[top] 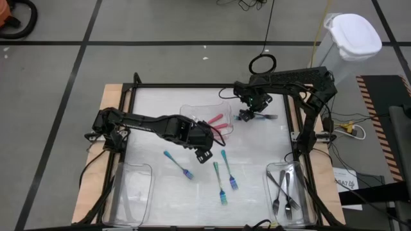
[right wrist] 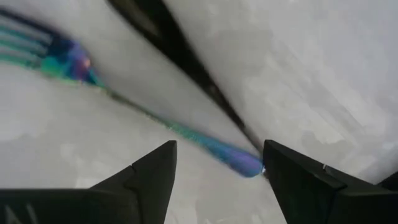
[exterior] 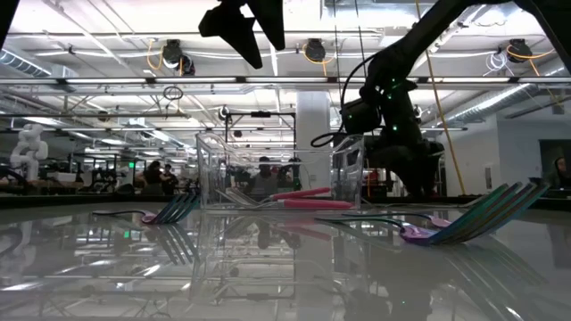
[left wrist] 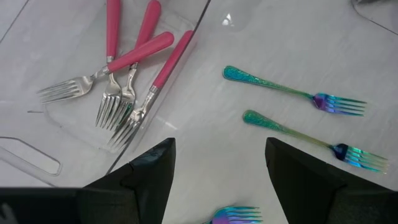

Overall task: Sort silverware by color (type)
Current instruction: Put the black fork into the right transparent bin

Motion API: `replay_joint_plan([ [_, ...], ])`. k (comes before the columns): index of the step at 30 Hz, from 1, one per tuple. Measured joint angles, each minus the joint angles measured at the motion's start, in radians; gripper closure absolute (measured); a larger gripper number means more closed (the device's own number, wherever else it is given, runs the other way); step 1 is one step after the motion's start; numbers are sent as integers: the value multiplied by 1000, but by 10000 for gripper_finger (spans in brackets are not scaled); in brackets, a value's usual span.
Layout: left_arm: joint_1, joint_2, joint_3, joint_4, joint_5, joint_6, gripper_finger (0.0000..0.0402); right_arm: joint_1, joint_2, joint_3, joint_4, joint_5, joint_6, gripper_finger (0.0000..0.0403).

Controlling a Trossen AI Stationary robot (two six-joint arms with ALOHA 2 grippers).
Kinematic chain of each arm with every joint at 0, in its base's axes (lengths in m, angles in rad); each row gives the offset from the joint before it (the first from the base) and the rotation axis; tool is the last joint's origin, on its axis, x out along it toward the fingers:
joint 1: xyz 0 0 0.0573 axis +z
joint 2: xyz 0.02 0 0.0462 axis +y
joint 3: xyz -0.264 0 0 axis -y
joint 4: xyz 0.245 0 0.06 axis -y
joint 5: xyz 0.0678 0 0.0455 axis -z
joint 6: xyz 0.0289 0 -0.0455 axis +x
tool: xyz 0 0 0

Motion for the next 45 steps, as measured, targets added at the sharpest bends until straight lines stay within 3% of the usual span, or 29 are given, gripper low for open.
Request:
replay_joint_plan([
  [22,-3,0,0,9,0,1,153,-13,52,2,81,42,42,172],
  [33,-4,0,0,7,3,4,153,-41,53,-1,92,-29,30,256],
  [45,-2,0,0,-15,4,6,153,-49,50,-69,133,-103,11,318],
])
